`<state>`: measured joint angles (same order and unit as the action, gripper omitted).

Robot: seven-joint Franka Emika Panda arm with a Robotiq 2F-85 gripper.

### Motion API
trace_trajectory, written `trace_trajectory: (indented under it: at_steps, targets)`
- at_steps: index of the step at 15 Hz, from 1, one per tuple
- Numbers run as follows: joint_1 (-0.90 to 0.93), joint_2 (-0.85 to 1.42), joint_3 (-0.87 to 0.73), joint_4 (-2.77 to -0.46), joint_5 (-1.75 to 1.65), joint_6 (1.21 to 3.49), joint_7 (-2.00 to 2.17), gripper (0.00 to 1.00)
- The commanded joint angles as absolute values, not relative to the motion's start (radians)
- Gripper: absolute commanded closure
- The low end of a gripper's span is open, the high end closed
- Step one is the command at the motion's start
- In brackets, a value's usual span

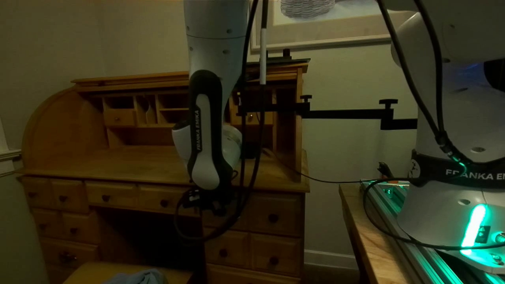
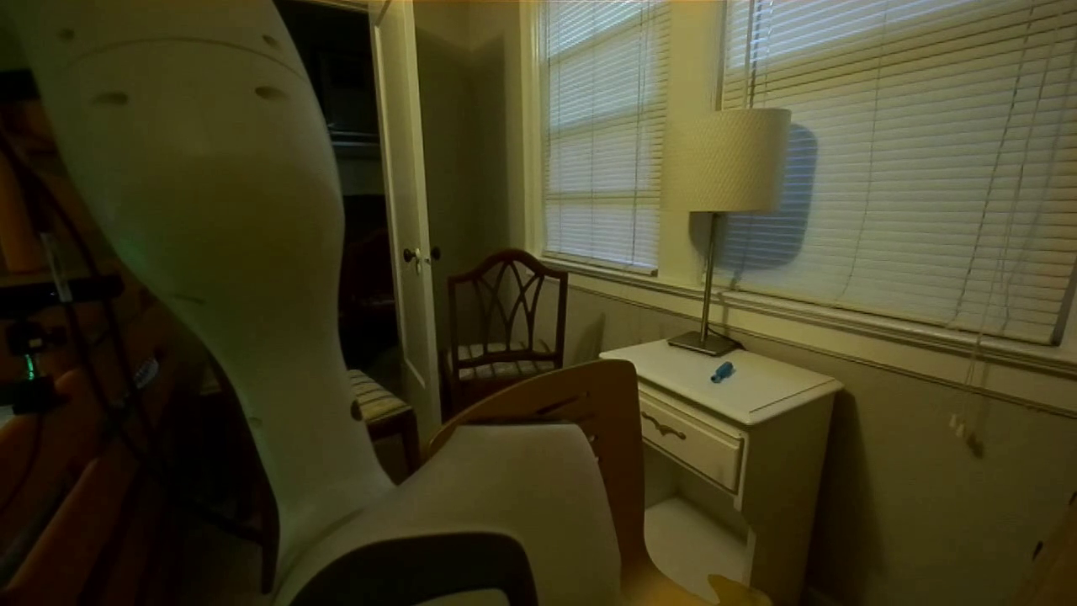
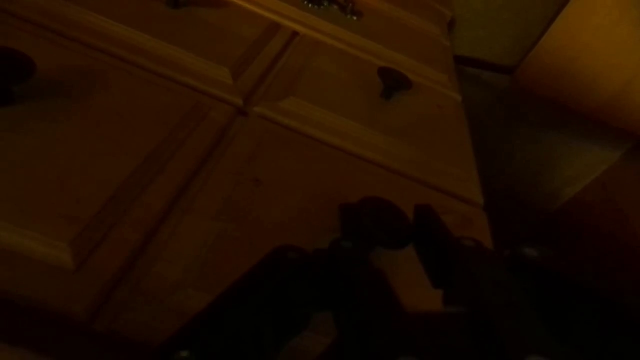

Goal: Open the rightmost drawer, and then move the white toy to the counter

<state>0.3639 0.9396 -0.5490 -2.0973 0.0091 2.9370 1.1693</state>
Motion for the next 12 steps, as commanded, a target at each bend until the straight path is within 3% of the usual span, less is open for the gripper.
trace_trajectory:
  at_steps: [1, 12]
  targets:
    - [0.366, 0.938, -0.495, -2.085, 0.034, 2.953, 1.145, 0.92]
    - [0.343, 0.895, -0.417, -2.089, 0.05, 2.923, 1.102, 0.92]
